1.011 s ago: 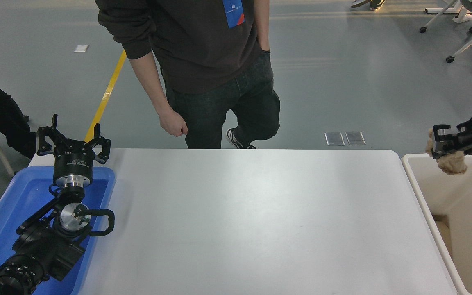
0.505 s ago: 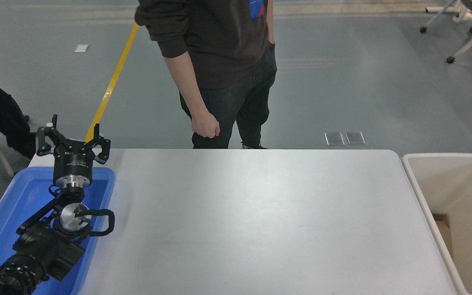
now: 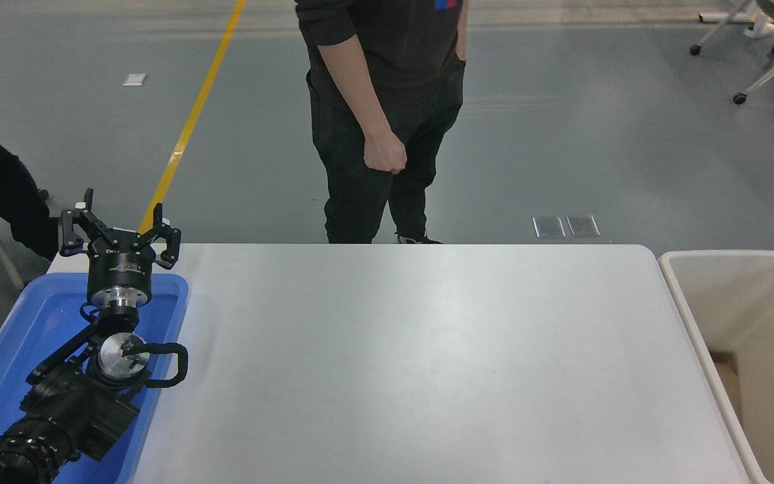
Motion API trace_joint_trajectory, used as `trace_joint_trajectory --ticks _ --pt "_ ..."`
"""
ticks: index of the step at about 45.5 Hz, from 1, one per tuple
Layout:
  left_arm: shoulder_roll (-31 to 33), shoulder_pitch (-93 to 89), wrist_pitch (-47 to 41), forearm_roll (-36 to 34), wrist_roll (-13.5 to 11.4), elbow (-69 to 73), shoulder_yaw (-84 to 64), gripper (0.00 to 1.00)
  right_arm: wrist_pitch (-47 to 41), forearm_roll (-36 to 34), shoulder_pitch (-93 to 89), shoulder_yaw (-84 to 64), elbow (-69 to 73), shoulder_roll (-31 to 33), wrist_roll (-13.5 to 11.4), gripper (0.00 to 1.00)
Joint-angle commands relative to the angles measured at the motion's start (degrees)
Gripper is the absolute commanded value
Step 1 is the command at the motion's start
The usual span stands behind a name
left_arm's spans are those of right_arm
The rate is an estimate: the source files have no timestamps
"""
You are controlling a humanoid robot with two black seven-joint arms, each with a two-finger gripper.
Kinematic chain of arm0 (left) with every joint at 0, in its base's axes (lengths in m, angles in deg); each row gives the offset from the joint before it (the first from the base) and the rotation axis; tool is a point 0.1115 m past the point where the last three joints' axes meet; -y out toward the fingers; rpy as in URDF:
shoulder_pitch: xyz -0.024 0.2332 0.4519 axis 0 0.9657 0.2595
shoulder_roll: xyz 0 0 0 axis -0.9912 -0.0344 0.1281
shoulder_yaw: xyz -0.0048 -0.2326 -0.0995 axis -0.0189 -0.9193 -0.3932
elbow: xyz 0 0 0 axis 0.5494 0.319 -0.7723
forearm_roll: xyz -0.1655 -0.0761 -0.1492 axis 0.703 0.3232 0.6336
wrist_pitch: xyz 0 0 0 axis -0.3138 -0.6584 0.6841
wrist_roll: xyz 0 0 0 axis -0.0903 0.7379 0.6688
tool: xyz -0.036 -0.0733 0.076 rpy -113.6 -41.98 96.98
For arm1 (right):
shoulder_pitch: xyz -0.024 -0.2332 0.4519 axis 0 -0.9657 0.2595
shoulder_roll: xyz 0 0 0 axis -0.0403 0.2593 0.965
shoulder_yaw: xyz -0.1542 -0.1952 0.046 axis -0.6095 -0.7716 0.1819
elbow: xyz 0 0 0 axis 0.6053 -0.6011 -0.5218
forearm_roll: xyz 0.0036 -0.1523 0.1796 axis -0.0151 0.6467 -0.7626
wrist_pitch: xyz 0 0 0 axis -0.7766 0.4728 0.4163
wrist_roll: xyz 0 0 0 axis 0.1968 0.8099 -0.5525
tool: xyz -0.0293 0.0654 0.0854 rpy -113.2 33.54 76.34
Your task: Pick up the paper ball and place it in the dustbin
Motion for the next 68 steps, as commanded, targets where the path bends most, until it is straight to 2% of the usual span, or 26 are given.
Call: trace_joint_trajectory --ticks 1,15,34,35,36,37,39,40,41,43,46,68 --pt "0.0 0.0 0.0 0.1 0.0 0.1 0.0 0.99 5.9 -8.3 -21.0 10.6 -12.7 -8.8 0.1 0.00" --pt "0.0 0.0 0.0 0.1 -0.1 0.1 0.0 0.99 8.2 -10.8 -28.6 17.5 -15.1 -14.7 0.0 0.00" --pt "0.0 0.0 0.0 0.1 0.0 0.1 0.0 0.99 10.8 -10.8 -29.0 17.8 -14.9 -15.6 0.0 0.00" --pt "0.0 0.0 0.0 0.1 -0.1 0.1 0.0 0.99 11.4 -10.9 -29.0 17.9 -15.0 -15.6 0.0 0.07" --pt "0.0 0.0 0.0 0.1 0.0 0.0 0.0 0.99 12.0 -10.9 -29.0 17.9 -15.1 -15.8 0.0 0.18" --pt "0.0 0.0 0.0 0.1 -0.1 0.0 0.0 0.99 12.7 -10.9 -29.0 17.9 -15.0 -16.0 0.0 0.32" --pt "0.0 0.0 0.0 0.1 0.0 0.1 0.0 0.99 14.3 -10.9 -28.9 17.9 -15.0 -16.4 0.0 0.68" --pt "0.0 0.0 0.0 0.1 -0.1 0.0 0.0 0.99 14.9 -11.0 -28.8 17.9 -14.8 -16.5 0.0 0.81" --pt "0.0 0.0 0.0 0.1 0.0 0.1 0.0 0.99 15.2 -11.2 -28.6 17.9 -14.6 -16.5 0.0 0.90" --pt "0.0 0.0 0.0 0.1 0.0 0.0 0.0 0.99 15.4 -11.2 -28.4 17.9 -14.6 -16.5 0.0 0.98" --pt "0.0 0.0 0.0 0.1 -0.1 0.0 0.0 0.99 15.3 -11.2 -28.2 17.8 -14.4 -16.2 0.0 1.00" --pt "0.0 0.0 0.0 0.1 0.0 0.0 0.0 0.99 14.8 -9.5 -18.8 16.4 -7.1 -9.8 0.1 1.00"
